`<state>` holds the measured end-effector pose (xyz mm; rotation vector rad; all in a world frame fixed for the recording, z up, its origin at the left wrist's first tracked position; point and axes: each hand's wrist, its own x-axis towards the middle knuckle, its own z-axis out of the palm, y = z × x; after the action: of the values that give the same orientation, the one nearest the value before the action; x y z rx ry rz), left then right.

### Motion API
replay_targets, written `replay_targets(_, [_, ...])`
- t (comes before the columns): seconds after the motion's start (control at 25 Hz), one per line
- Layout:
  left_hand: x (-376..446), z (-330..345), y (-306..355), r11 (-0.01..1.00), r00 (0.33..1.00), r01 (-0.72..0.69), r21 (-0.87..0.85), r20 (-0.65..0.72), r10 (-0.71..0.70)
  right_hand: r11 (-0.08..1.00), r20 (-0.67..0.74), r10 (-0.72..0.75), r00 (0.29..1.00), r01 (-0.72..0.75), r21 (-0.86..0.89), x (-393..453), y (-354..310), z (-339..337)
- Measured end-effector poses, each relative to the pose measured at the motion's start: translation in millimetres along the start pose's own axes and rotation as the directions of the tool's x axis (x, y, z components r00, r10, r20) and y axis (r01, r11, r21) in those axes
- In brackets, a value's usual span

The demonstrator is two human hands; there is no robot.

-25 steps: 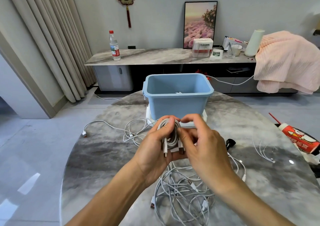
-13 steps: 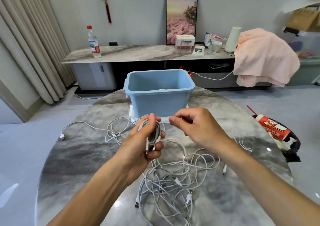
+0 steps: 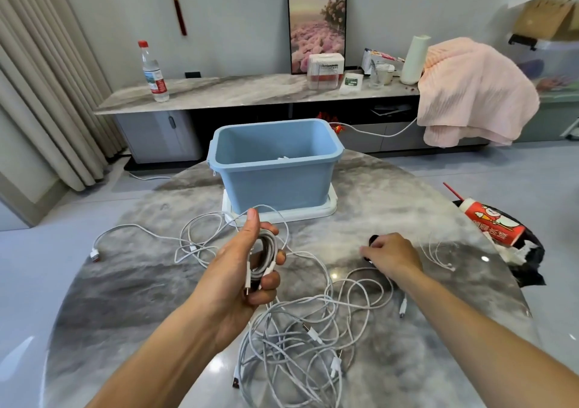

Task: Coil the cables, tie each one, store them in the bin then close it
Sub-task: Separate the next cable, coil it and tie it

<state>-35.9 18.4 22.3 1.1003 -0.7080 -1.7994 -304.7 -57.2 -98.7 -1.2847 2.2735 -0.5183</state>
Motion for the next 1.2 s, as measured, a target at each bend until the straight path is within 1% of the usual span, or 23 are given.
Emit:
replay_targets(0.08, [0.6, -3.6, 3.1, 1.000, 1.000, 0.000, -0.009, 0.004, 0.000, 0.997, 0.003, -0.045, 0.999, 0.045, 0.061, 0.3, -5.3, 4.0])
replay_targets(0.12, [0.9, -4.6, 4.4, 1.000, 1.000, -0.002, -0.016, 0.006, 0.002, 0.989, 0.000, -0.051, 0.999, 0.050, 0.136, -0.8, -8.0, 2.4])
replay_targets(0.16, [1.4, -4.8, 5.9, 1.000, 1.000, -0.006, -0.023, 0.012, 0.007, 0.968, 0.003, -0.045, 0.999, 0.043, 0.246, -1.9, -11.1, -0.3])
replay_targets(0.24, [1.7, -4.8, 7.6, 0.999, 1.000, -0.015, -0.028, 0.021, 0.015, 0.876, 0.026, -0.037, 0.999, 0.020, 0.481, -8.3, -22.3, -8.2])
replay_targets(0.28, [0.8, -4.7, 7.8, 1.000, 1.000, -0.018, -0.025, 0.020, 0.018, 0.822, 0.052, -0.052, 0.997, 0.013, 0.569, -13.7, -31.0, -13.3])
replay_targets(0.36, [-0.8, -3.5, 8.1, 1.000, 1.000, -0.023, -0.014, 0.017, 0.024, 0.733, 0.102, -0.109, 0.989, 0.011, 0.680, -27.1, -48.6, -25.1])
replay_targets(0.48, [-3.3, -1.9, 9.8, 0.999, 0.999, -0.038, -0.019, 0.019, 0.038, 0.660, 0.143, -0.195, 0.970, 0.023, 0.751, -55.2, -73.9, -49.5])
replay_targets(0.56, [-5.9, -0.5, 10.9, 0.999, 0.999, -0.048, -0.026, 0.021, 0.049, 0.593, 0.184, -0.261, 0.948, 0.007, 0.805, -79.9, -88.5, -66.6])
replay_targets(0.64, [-7.8, 0.1, 9.9, 0.999, 0.999, -0.050, -0.016, 0.017, 0.050, 0.501, 0.250, -0.351, 0.902, -0.044, 0.865, -106.7, -102.0, -77.6])
replay_targets(0.68, [-8.2, 0.7, 8.5, 0.999, 0.999, -0.044, -0.008, 0.017, 0.044, 0.476, 0.288, -0.393, 0.873, -0.074, 0.876, -118.5, -107.4, -79.9])
replay_targets(0.76, [-9.7, 1.3, 5.6, 1.000, 0.999, -0.027, 0.008, 0.027, 0.026, 0.463, 0.355, -0.464, 0.812, -0.120, 0.878, -137.8, -115.9, -78.9])
replay_targets(0.84, [-11.0, 1.9, 3.3, 1.000, 0.999, -0.018, 0.001, 0.048, 0.018, 0.462, 0.386, -0.509, 0.769, -0.134, 0.877, -150.3, -121.3, -76.1])
replay_targets(1.04, [-7.4, 3.8, 0.7, 0.997, 0.999, -0.033, -0.075, 0.034, 0.035, 0.435, 0.398, -0.556, 0.730, -0.153, 0.887, -159.0, -126.5, -75.4])
replay_targets(1.12, [-6.4, 6.3, 0.2, 0.993, 0.997, -0.070, -0.092, 0.007, 0.071, 0.362, 0.374, -0.580, 0.723, -0.182, 0.914, -159.5, -125.5, -71.9])
replay_targets(1.16, [-5.7, 6.6, 0.6, 0.989, 0.995, -0.098, -0.113, -0.022, 0.097, 0.313, 0.352, -0.613, 0.707, -0.192, 0.930, -160.4, -125.2, -69.2])
replay_targets(1.2, [-4.4, 5.7, 1.3, 0.982, 0.991, -0.129, -0.139, -0.057, 0.122, 0.284, 0.320, -0.658, 0.682, -0.169, 0.944, -162.6, -125.0, -65.5])
